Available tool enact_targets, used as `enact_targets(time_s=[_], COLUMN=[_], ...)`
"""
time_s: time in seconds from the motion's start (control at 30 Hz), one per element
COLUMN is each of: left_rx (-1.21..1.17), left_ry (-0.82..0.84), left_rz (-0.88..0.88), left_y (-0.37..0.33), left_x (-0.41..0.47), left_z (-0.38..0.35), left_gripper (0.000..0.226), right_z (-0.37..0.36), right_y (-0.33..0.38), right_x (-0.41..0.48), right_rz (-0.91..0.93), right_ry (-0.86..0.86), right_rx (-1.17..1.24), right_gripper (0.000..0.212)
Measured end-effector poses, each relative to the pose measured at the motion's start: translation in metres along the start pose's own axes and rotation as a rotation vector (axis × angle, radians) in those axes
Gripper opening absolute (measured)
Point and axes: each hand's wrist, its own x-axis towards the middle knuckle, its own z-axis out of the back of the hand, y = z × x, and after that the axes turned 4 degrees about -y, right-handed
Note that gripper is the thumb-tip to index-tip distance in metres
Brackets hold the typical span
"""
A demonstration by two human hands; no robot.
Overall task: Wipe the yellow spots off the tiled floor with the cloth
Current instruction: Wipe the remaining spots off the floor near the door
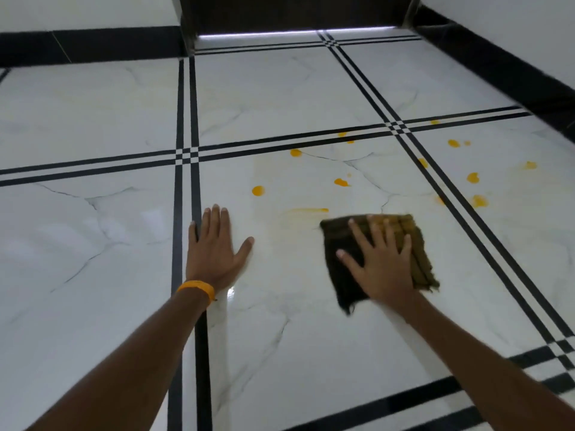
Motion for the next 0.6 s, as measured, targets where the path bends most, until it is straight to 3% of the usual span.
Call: enact_targets(time_s=[0.1,0.17,0.23,0.3,0.37,0.5,0.6], left_rx=[-0.033,-0.055,-0.078,-0.088,-0.082,-0.082,-0.104], left_ry=[-0.019,-0.015,0.017,0.033,0.023,0.043,0.037], left_rz=[-0.013,-0.003,0.016,0.026,0.039,0.04,0.049], left_y=[-0.002,-0.001,-0.002,-0.006,-0.008,-0.004,-0.006], left_x=[-0.002,0.002,0.003,0.003,0.005,0.001,0.004], left_z=[-0.006,-0.003,0.001,0.003,0.005,0.001,-0.001], left_gripper=[0.084,0.079,0.075,0.073,0.072,0.07,0.07], right_z=[0.012,0.004,-0.002,-0.001,0.006,0.004,0.0], right_y=[0.009,0.058,0.098,0.091,0.065,0.071,0.123], right_x=[0.089,0.102,0.063,0.027,0.054,0.144,0.127], right_rz=[-0.232,-0.155,0.085,0.236,0.192,-0.098,0.055], right_ry=[0.033,0.016,0.034,0.064,0.027,0.071,0.058], right_rx=[0.04,0.047,0.065,0.06,0.061,0.039,0.056], right_gripper=[0.089,0.083,0.08,0.079,0.08,0.083,0.082])
